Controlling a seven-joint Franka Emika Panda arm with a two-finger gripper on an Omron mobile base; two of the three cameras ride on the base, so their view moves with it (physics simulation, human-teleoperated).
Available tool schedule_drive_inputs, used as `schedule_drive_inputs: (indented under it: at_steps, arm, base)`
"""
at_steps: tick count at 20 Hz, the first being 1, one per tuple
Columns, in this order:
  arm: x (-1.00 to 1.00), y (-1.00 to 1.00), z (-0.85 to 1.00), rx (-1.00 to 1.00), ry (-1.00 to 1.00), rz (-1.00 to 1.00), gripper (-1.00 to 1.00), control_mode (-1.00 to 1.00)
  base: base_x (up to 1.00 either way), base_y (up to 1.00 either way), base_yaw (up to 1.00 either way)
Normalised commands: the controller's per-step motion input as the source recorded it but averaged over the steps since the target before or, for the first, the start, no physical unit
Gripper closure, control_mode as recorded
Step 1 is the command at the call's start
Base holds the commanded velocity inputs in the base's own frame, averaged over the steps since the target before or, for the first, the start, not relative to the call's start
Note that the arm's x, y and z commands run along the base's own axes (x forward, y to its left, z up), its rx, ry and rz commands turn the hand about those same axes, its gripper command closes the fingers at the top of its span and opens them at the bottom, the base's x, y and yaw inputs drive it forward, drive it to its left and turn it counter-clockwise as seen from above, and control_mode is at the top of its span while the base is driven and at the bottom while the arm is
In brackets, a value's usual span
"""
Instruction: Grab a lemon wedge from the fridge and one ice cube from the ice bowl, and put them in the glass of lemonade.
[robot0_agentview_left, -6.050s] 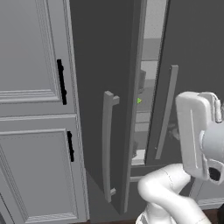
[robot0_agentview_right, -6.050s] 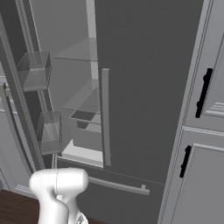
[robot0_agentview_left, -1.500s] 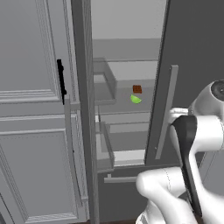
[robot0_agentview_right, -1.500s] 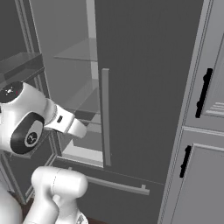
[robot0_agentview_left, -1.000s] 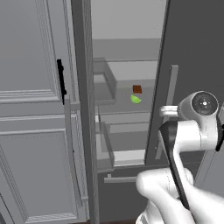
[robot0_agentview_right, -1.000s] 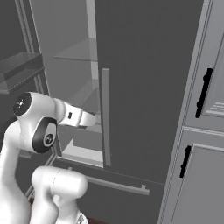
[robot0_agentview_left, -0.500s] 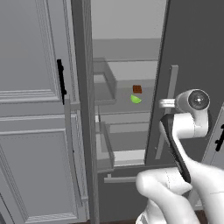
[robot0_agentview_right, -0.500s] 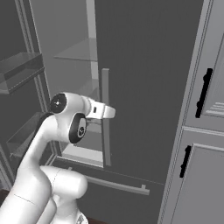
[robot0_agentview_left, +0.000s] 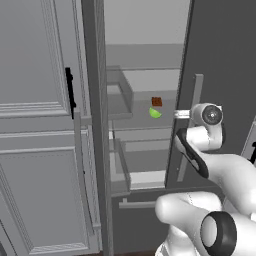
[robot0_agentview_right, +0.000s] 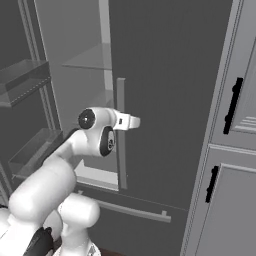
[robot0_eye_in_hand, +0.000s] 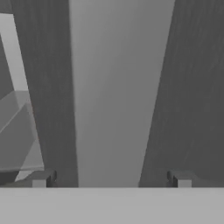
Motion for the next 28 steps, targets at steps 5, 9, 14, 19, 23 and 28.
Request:
schedule_drive_inputs:
  at_steps: [5, 9, 14, 19, 23, 28]
  arm:
    - [0.8, -0.32, -0.26, 0.0, 0.0, 0.02, -1.0, -1.0]
    - [0.6, -0.15, -0.03, 0.0, 0.01, 0.01, 1.0, -1.0]
    - [-0.23, 0.02, 0.39, 0.0, 0.3, -0.13, 1.0, -1.0]
    - [-0.98, -0.02, 0.18, 0.06, 0.54, -0.21, 1.0, -1.0]
    - [-1.0, -0.14, 0.02, 0.06, 0.53, -0.27, 1.0, -1.0]
    - [-1.0, -0.26, 0.02, 0.08, 0.56, -0.28, 1.0, -1.0]
  base:
    - [0.0, 0.0, 0.0]
    - [0.0, 0.0, 0.0]
    - [0.0, 0.0, 0.0]
    - [0.0, 0.0, 0.0]
    - [0.0, 0.0, 0.0]
    - [0.0, 0.0, 0.0]
